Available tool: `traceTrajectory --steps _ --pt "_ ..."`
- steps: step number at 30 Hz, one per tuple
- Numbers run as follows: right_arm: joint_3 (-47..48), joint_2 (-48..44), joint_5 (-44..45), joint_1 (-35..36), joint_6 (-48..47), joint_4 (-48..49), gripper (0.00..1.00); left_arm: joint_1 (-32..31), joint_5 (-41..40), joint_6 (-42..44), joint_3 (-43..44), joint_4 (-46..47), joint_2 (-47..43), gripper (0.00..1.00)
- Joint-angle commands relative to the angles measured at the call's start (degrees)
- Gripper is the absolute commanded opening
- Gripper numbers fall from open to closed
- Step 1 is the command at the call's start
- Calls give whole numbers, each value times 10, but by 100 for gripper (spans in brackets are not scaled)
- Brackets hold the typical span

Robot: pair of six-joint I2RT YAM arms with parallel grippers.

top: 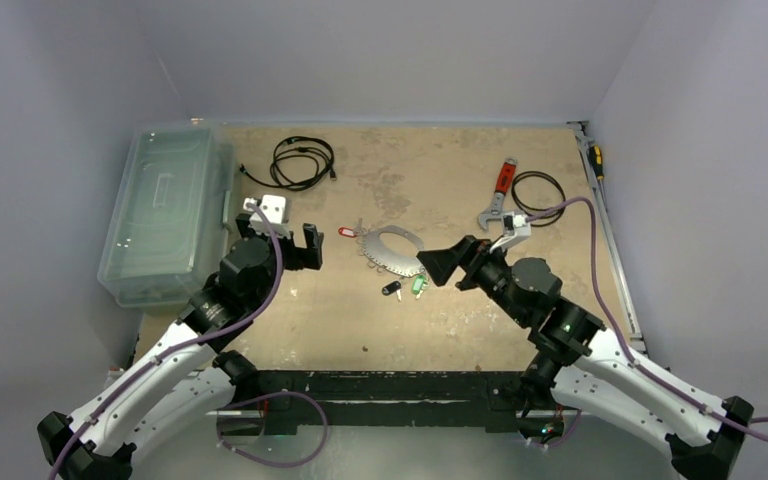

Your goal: Put the keys on the keyring

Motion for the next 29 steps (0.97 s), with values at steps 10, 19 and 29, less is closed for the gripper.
traceTrajectory --steps 10,19,29 --pt "-118 -85 23 2 38 29 99 -2 -19 -5 22 40 3 99" --pt "-118 -53 63 2 27 46 99 -2 -15 -5 22 48 11 99" --pt "-137 -60 94 2 5 130 99 -1 -12 -3 22 52 16 99"
